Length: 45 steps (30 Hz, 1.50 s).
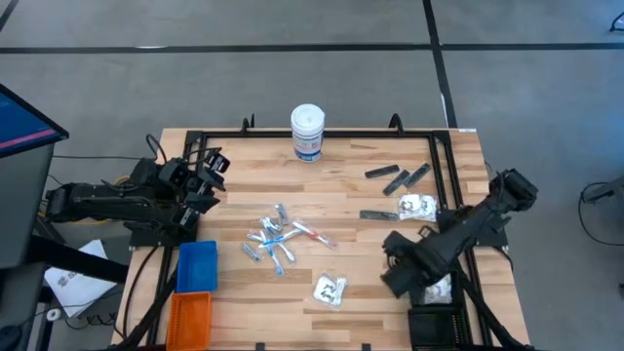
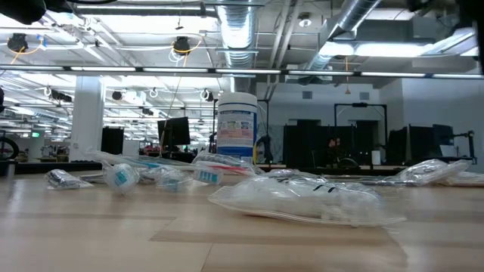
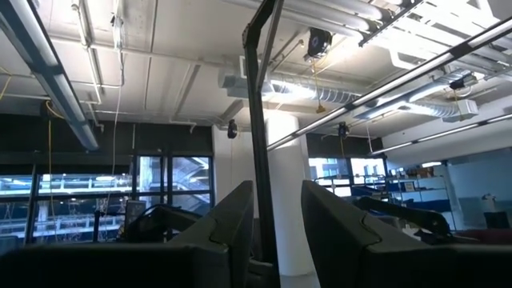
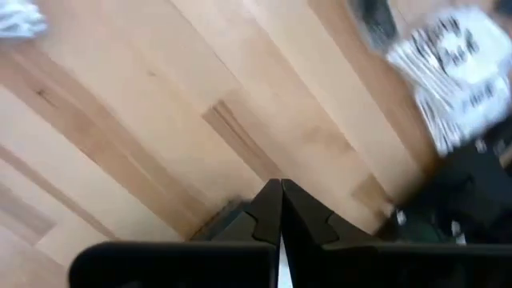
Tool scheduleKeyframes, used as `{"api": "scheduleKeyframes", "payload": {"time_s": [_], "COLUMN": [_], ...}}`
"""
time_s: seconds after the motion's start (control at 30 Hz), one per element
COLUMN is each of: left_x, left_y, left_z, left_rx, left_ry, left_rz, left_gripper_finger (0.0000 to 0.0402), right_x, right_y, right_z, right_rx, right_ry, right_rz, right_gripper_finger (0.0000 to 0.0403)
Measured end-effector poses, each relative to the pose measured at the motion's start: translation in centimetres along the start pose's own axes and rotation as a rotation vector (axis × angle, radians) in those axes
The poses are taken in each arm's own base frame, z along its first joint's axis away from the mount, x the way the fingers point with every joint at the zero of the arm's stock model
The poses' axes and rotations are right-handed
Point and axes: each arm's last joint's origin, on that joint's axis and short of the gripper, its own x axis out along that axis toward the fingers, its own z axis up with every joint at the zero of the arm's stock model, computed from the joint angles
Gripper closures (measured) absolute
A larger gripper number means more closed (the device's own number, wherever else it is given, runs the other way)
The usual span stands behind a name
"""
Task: Pick & Place Travel size toiletries
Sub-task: Put the black comb into the bottom black bin
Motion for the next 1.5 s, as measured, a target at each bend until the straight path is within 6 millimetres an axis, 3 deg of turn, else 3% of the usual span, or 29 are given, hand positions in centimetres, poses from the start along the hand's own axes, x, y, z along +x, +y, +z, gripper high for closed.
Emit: {"api": "scheduleKeyframes", "payload": {"time_s": [0.13, 0.23, 0.53, 0.67, 0.93, 1.27, 1.5], "left_x": [0.0, 0.1, 0.2, 0.3, 0.3, 0.3, 0.3], "left_y": [0.0, 0.1, 0.3, 0.5, 0.5, 0.5, 0.5], "left_z": [-0.2, -0.3, -0.8, -1.1, -1.2, -1.2, -1.2], "left_rx": [-0.011, -0.035, -0.058, -0.062, -0.059, -0.055, -0.055], "left_ry": [0.014, 0.019, 0.043, 0.050, 0.051, 0.052, 0.052], "left_rz": [0.004, 0.006, 0.013, 0.015, 0.015, 0.015, 0.015], "left_gripper_finger": [0.0302, 0.0302, 0.0302, 0.0302, 0.0302, 0.0302, 0.0302], "right_x": [0.4, 1.2, 5.8, 8.4, 10.7, 14.5, 15.5], "right_y": [-0.6, -1.2, -1.7, -1.8, -4.4, -7.0, -8.7], "right_z": [1.5, 2.5, 5.2, 6.6, 7.6, 8.5, 9.7], "right_rx": [-0.029, -0.046, -0.132, -0.196, -0.277, -0.353, -0.341], "right_ry": [-0.052, -0.053, -0.022, -0.067, -0.005, 0.065, 0.089], "right_rz": [-0.037, -0.078, -0.086, -0.008, -0.088, -0.022, -0.001], "right_gripper_finger": [0.0392, 0.0358, 0.0170, 0.0118, 0.0109, 0.0110, 0.0110]}}
